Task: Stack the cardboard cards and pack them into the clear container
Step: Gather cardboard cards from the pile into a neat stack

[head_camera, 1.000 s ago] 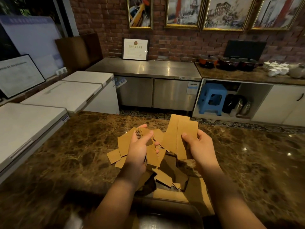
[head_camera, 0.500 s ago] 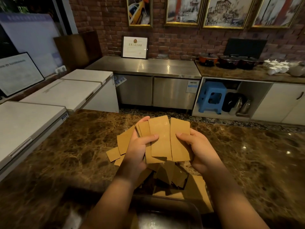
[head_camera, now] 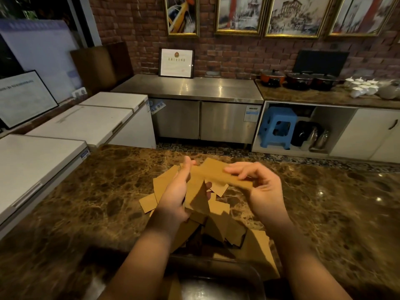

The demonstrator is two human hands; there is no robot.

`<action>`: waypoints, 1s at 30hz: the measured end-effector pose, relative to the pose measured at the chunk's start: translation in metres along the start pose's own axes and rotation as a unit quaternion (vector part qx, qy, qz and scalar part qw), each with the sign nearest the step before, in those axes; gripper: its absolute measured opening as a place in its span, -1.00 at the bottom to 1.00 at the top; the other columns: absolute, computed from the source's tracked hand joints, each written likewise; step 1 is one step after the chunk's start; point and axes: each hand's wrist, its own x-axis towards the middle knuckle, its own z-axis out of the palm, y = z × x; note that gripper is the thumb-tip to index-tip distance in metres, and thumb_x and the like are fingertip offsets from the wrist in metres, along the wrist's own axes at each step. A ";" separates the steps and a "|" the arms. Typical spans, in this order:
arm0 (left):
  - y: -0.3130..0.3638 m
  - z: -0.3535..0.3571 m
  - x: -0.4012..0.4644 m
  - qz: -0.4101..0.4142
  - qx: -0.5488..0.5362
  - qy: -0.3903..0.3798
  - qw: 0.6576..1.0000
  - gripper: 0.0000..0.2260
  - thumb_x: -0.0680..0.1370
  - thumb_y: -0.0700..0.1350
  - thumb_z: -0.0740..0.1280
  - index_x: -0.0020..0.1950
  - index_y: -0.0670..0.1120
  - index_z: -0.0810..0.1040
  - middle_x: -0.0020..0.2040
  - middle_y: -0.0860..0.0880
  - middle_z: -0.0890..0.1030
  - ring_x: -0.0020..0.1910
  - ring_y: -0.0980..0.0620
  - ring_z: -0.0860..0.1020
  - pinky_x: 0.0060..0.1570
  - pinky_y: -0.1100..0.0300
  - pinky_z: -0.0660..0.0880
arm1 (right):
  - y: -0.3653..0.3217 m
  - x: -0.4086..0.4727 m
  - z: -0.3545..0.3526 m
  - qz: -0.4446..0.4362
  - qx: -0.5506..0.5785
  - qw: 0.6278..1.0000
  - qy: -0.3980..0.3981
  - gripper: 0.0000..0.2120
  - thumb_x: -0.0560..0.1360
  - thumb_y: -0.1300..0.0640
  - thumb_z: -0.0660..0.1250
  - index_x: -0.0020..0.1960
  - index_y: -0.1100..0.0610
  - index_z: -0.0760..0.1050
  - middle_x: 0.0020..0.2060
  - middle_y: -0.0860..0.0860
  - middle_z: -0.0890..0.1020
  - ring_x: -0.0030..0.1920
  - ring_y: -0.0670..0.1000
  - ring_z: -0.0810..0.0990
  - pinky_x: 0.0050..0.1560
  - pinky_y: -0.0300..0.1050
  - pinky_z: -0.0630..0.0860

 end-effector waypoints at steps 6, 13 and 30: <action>0.000 -0.005 -0.007 0.026 0.040 -0.092 0.995 -0.43 0.35 -0.29 0.48 0.27 0.17 0.61 0.24 -0.23 0.62 0.03 -0.30 0.68 -0.06 -0.20 0.64 | 0.013 -0.007 0.003 -0.116 -0.218 0.962 -0.113 -0.67 0.24 0.56 0.33 -0.21 0.17 0.56 0.07 -0.17 0.69 0.39 -0.02 0.50 0.35 0.21 0.36; 0.008 -0.003 -0.016 0.072 0.081 -0.109 0.988 -0.44 0.35 -0.19 0.47 0.24 0.31 0.57 0.31 -0.14 0.53 0.12 -0.30 0.61 -0.06 -0.21 0.64 | 0.019 -0.010 0.005 -0.151 -0.228 0.961 -0.044 -0.69 0.27 0.58 0.44 -0.19 0.20 0.59 0.09 -0.19 0.66 0.38 -0.12 0.48 0.36 0.11 0.37; -0.011 -0.002 0.002 0.051 -0.080 -0.049 0.994 -0.64 0.58 -0.29 0.25 0.22 0.10 0.61 -0.08 -0.21 0.74 -0.25 -0.17 0.69 -0.24 -0.09 0.62 | 0.012 0.007 0.012 0.375 0.188 0.902 0.101 -0.83 0.63 0.11 0.25 0.14 -0.02 0.59 -0.08 0.05 0.76 -0.05 0.12 0.75 -0.13 0.07 0.69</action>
